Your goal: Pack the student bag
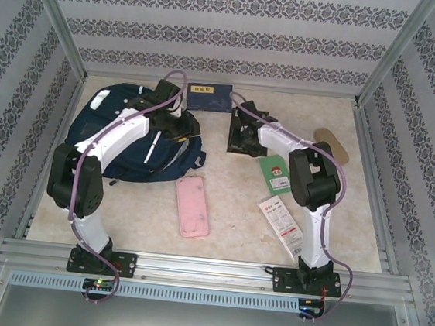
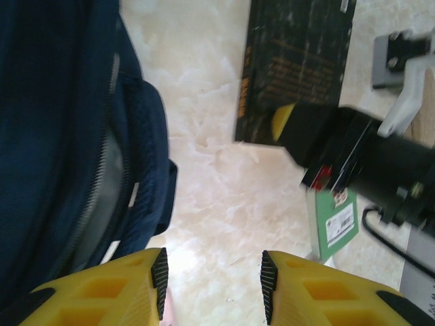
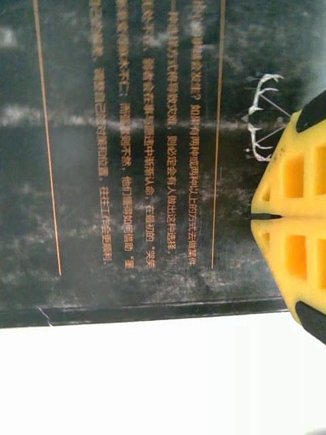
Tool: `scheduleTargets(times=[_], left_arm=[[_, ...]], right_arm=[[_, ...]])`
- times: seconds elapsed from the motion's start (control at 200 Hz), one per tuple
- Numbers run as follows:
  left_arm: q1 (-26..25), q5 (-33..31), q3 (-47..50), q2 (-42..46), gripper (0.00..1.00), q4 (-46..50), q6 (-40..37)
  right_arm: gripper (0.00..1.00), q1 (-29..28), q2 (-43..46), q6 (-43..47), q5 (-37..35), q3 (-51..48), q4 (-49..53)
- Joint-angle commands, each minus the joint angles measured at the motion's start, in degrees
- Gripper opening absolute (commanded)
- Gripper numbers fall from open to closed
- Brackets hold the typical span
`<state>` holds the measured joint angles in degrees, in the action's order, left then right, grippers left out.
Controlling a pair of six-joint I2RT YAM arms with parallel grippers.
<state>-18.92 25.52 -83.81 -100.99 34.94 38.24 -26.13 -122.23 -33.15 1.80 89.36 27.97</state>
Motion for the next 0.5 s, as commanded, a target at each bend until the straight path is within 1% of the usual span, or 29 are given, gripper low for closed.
scheduleTargets(times=[0.0,0.085,0.18,0.265,0.38,0.495], left_arm=[[-2.3,0.6,-0.6,-3.1,0.43,-6.2,4.8],[-3.5,0.4,-0.9,-5.5,0.43,-8.7,6.7],[-4.4,0.4,-1.4,-8.2,0.44,-11.5,7.5],[-4.9,1.2,-3.0,-10.9,0.46,-13.4,6.6],[-5.2,1.4,-7.2,-14.9,0.49,-13.6,4.8],[-5.8,1.9,-11.1,-19.5,0.51,-13.5,6.0]], right_arm=[[0.00,-2.9,1.0,-3.0,3.5,-4.1,3.7],[0.00,-3.2,3.4,-3.1,3.1,-5.4,3.1],[0.00,-2.3,6.9,-2.7,3.1,-7.0,2.1],[0.08,-0.8,10.5,-1.7,3.2,-8.0,1.9],[0.26,2.2,14.0,0.0,2.7,-8.8,2.1],[0.32,5.8,13.4,2.7,2.5,-7.4,2.9]])
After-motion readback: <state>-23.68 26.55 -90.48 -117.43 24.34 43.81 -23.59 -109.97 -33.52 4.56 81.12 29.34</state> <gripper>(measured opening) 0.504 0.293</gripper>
